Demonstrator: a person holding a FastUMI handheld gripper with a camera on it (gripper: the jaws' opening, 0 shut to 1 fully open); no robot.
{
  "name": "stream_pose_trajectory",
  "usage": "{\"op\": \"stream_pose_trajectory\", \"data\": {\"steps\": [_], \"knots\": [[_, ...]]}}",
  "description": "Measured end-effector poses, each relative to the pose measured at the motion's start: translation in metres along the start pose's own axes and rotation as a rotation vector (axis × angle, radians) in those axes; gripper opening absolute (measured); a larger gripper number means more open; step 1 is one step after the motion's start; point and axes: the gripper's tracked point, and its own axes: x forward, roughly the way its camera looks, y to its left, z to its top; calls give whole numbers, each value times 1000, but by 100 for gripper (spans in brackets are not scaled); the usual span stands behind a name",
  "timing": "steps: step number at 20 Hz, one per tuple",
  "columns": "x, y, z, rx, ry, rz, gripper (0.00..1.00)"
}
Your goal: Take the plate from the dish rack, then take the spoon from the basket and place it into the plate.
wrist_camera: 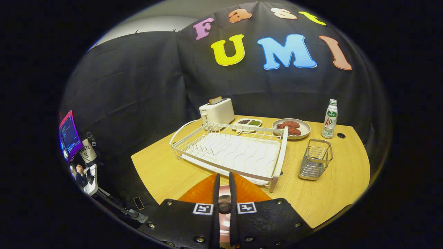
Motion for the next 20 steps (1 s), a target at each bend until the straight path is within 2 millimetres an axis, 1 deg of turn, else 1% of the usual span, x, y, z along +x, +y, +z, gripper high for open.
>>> {"op": "stream_pose_trajectory", "data": {"steps": [4, 5, 6, 7, 9, 13, 18, 20], "knots": [[16, 7, -10, -5, 21, 28, 11], [19, 10, -16, -10, 40, 42, 11], [20, 11, -19, -16, 34, 48, 11], [20, 11, -16, -16, 24, 52, 11], [18, 9, -23, -14, 38, 56, 12], [13, 0, -45, -5, 91, 38, 16], [7, -7, -79, 27, 142, 24, 16], [5, -9, -89, 30, 159, 22, 16]]}}
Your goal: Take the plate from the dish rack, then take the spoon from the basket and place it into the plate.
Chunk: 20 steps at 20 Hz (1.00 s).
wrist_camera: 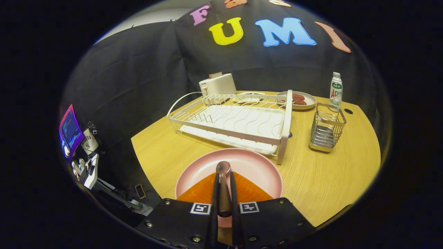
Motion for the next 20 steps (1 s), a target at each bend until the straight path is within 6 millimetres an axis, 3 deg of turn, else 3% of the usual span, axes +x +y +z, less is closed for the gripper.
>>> {"op": "stream_pose_trajectory", "data": {"steps": [7, 11, 14, 20], "knots": [[-1, -15, -24, -24, 41, -62, 18], [-8, -23, -19, -14, 31, -87, 18], [-29, -37, 13, -47, -43, -159, 18], [-85, -67, 107, -42, -266, -327, 18]]}}
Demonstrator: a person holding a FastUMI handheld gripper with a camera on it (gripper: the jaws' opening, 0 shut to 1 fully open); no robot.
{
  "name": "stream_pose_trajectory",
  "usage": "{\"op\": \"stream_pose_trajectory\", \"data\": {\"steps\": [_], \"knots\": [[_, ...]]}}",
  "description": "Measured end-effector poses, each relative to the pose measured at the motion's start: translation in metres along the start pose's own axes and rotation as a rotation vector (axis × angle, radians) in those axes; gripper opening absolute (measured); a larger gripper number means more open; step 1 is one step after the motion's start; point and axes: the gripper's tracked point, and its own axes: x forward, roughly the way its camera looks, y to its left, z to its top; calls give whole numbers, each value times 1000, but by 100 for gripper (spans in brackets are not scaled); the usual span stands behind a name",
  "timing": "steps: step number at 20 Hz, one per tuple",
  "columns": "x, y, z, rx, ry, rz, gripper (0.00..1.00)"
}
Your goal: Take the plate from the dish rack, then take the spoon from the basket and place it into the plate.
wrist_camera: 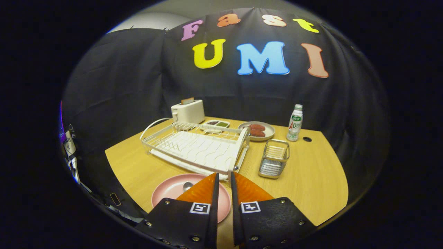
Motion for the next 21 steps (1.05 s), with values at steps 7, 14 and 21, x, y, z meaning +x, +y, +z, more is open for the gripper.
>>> {"op": "stream_pose_trajectory", "data": {"steps": [7, 14, 21], "knots": [[-31, -55, 116, 12, -232, -204, 18], [-47, -74, 181, 19, -329, -305, 18], [-40, -73, 180, -6, -314, -325, 44]]}}
